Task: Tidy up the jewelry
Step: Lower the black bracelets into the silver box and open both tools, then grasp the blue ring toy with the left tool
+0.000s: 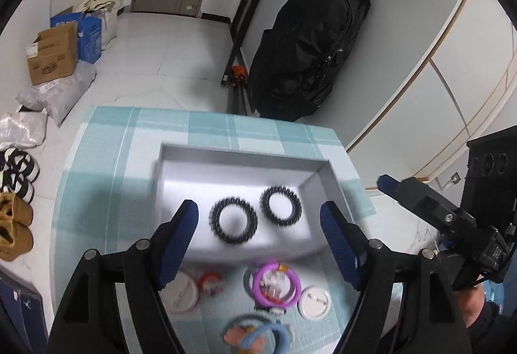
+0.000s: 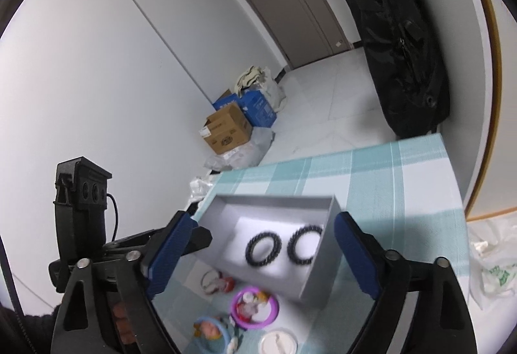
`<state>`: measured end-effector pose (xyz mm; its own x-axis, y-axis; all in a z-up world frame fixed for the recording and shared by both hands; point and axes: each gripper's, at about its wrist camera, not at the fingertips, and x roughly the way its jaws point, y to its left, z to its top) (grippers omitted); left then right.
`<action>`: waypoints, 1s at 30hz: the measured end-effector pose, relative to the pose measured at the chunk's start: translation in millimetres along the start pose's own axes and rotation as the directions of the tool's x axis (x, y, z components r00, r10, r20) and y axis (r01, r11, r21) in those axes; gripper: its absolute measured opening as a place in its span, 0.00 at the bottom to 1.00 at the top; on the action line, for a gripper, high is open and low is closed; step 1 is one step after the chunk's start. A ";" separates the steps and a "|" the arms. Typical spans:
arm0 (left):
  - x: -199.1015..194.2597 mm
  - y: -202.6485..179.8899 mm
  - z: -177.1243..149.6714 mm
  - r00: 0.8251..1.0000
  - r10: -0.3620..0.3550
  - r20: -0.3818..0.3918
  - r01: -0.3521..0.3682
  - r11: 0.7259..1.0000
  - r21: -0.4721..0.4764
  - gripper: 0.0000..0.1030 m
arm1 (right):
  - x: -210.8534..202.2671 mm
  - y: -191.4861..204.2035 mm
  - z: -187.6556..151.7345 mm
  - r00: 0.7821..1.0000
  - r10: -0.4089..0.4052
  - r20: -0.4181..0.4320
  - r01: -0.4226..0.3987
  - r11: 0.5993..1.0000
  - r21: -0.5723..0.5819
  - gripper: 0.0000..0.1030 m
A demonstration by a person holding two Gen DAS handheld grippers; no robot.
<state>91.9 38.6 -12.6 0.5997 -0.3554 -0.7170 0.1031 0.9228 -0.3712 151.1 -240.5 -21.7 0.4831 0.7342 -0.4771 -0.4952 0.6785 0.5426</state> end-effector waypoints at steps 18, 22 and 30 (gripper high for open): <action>-36.8 -11.2 -63.4 0.985 0.174 0.004 -0.174 0.984 0.050 0.72 | -40.0 29.8 -34.4 0.996 -0.088 0.018 0.090 0.987 -0.135 1.00; -32.4 -19.1 -76.7 0.981 0.192 -0.019 -0.189 0.977 0.099 0.72 | -39.7 27.1 -45.3 0.993 -0.114 -0.019 0.111 0.987 -0.114 1.00; -14.2 -15.8 -93.8 0.951 0.300 -0.080 -0.285 0.945 0.160 0.72 | -50.4 26.5 -57.3 0.994 -0.105 -0.015 0.104 0.991 -0.081 1.00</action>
<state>7.3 15.1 -51.9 0.5377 -0.0728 -0.8400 0.0532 0.9972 -0.0524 72.3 -258.0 -22.9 0.5220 0.6589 -0.5416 -0.4991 0.7509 0.4325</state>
